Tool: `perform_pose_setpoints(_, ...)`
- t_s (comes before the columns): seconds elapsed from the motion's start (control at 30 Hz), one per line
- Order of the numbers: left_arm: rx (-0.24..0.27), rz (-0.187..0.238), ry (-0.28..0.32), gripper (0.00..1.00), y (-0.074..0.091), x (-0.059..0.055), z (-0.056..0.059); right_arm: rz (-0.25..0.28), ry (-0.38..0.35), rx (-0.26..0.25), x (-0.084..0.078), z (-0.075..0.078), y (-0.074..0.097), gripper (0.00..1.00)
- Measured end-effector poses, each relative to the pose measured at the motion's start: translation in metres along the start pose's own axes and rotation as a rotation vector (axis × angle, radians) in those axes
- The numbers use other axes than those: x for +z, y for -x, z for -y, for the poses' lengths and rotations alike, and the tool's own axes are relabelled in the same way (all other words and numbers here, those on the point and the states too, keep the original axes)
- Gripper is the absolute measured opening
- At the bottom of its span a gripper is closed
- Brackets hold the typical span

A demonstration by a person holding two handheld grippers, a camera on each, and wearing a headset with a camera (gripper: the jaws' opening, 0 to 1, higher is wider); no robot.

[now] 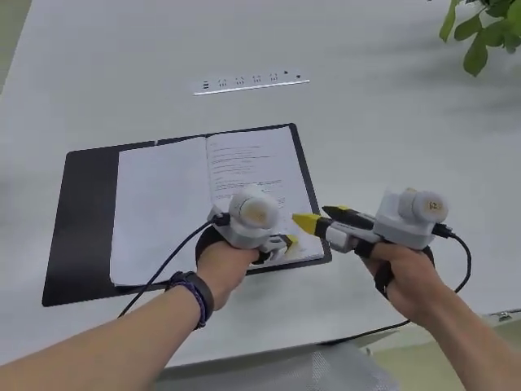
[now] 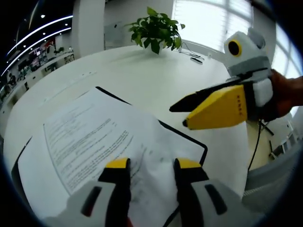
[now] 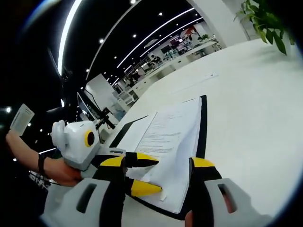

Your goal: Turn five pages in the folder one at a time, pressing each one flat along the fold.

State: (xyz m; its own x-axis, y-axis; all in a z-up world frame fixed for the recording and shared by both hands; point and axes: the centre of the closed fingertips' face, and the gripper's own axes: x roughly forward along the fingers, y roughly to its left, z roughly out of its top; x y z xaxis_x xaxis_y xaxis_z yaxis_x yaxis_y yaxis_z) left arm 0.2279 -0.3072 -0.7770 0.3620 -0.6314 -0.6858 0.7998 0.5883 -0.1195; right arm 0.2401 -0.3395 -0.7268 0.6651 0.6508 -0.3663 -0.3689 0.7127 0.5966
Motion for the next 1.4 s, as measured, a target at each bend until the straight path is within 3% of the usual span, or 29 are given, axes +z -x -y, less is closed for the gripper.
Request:
perform_pose_setpoints(0.23,-0.002,0.013,0.020,0.37,0.005,-0.003,0.000,-0.034,-0.057,0.027,-0.006,0.004,-0.020,0.48)
perform_pose_setpoints(0.43,-0.027,0.004,0.028,0.44,0.010,-0.006,0.005,-0.026,-0.077,0.047,-0.010,-0.001,-0.020,0.40)
perform_pose_setpoints(0.53,-0.053,0.009,0.083,0.50,0.016,-0.004,0.008,-0.012,-0.078,0.047,-0.012,-0.001,-0.016,0.35)
perform_pose_setpoints(0.63,-0.041,0.018,0.057,0.51,0.021,-0.004,0.008,0.024,-0.110,0.052,-0.011,-0.002,-0.011,0.26)
perform_pose_setpoints(0.87,-0.035,0.040,0.050,0.55,0.036,-0.002,0.009,0.050,-0.114,0.052,-0.012,-0.009,-0.004,0.08)
perform_pose_setpoints(1.03,-0.017,0.068,0.066,0.56,0.049,0.000,0.006,0.068,-0.135,0.043,-0.011,-0.010,-0.003,0.02)
perform_pose_setpoints(1.4,0.053,0.150,0.140,0.56,0.084,0.004,-0.011,0.104,-0.151,0.035,-0.004,-0.023,-0.002,0.00)
